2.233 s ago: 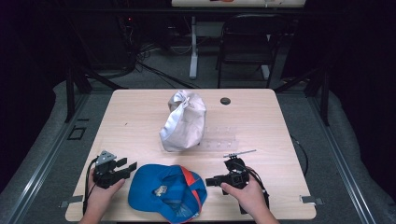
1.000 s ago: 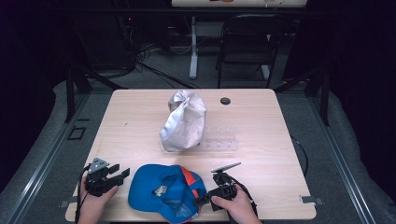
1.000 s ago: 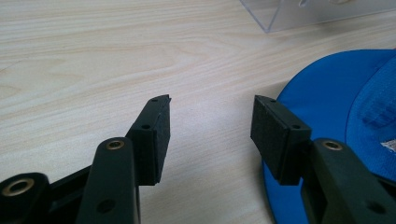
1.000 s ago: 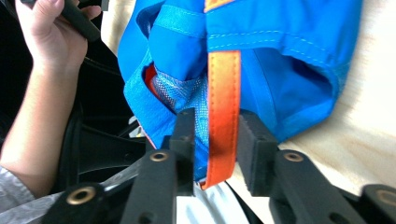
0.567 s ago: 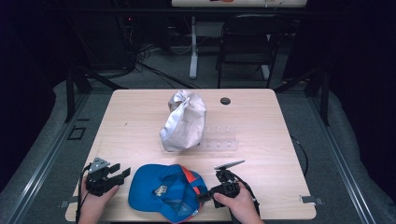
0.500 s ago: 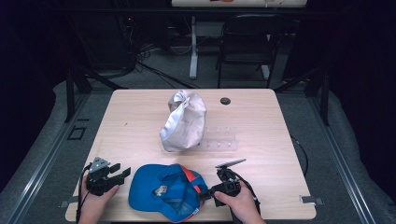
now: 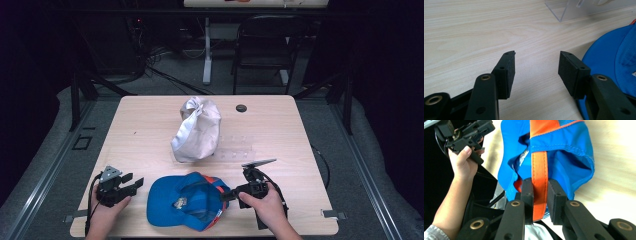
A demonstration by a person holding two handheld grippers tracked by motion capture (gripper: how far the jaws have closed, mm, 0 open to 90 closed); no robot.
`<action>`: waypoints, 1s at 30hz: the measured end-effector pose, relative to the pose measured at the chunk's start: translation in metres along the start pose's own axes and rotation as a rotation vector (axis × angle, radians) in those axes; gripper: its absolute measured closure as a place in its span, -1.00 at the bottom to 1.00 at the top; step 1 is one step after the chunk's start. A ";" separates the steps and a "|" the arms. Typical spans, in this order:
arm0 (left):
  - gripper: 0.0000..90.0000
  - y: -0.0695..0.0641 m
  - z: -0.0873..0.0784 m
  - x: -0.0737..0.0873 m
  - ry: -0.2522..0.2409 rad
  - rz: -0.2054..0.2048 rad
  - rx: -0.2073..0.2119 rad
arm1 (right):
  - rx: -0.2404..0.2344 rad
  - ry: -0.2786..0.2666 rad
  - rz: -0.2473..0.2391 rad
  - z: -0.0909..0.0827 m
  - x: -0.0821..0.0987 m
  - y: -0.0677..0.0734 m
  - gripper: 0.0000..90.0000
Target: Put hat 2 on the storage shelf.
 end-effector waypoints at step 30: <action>0.07 -0.002 0.008 -0.004 0.006 0.012 0.018 | 0.155 -0.077 0.058 -0.063 -0.034 -0.003 0.72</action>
Point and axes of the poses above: each handheld gripper's, and its own axes: z roughly forward along the jaws, x roughly out of its underside, y roughly to its left, the point moved 3 cm from there along z, roughly forward along the jaws, and after that the axes turned 4 degrees about x, right-handed, at the moved point
